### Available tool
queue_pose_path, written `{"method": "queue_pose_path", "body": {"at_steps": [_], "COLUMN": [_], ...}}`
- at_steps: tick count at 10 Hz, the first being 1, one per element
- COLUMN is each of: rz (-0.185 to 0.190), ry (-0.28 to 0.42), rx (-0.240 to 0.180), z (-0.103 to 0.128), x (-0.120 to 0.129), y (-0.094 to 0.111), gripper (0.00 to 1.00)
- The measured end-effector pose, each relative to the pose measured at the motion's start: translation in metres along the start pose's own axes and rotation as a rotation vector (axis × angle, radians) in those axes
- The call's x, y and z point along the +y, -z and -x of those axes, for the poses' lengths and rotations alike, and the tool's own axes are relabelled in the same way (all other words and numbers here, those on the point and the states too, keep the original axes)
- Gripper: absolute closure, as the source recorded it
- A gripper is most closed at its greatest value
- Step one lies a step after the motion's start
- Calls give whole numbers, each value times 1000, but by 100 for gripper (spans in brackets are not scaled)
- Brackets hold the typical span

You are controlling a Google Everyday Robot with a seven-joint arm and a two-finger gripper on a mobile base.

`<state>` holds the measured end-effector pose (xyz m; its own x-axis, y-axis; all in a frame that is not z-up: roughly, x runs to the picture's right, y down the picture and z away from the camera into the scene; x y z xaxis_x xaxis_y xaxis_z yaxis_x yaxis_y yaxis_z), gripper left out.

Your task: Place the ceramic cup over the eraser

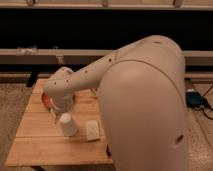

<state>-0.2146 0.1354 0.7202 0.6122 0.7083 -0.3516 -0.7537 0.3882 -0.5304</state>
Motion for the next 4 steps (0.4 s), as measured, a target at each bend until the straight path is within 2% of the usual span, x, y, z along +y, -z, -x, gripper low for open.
{"method": "queue_pose_path", "body": {"at_steps": [2,3,4], "rz": [11,5,3], "ry": [-28,-58,-57], "rx": [-86,-107,-106], "z": [3,3,3], "x": [-10,-20,-20], "y": [17,25,25], "gripper": [20,20,20]}}
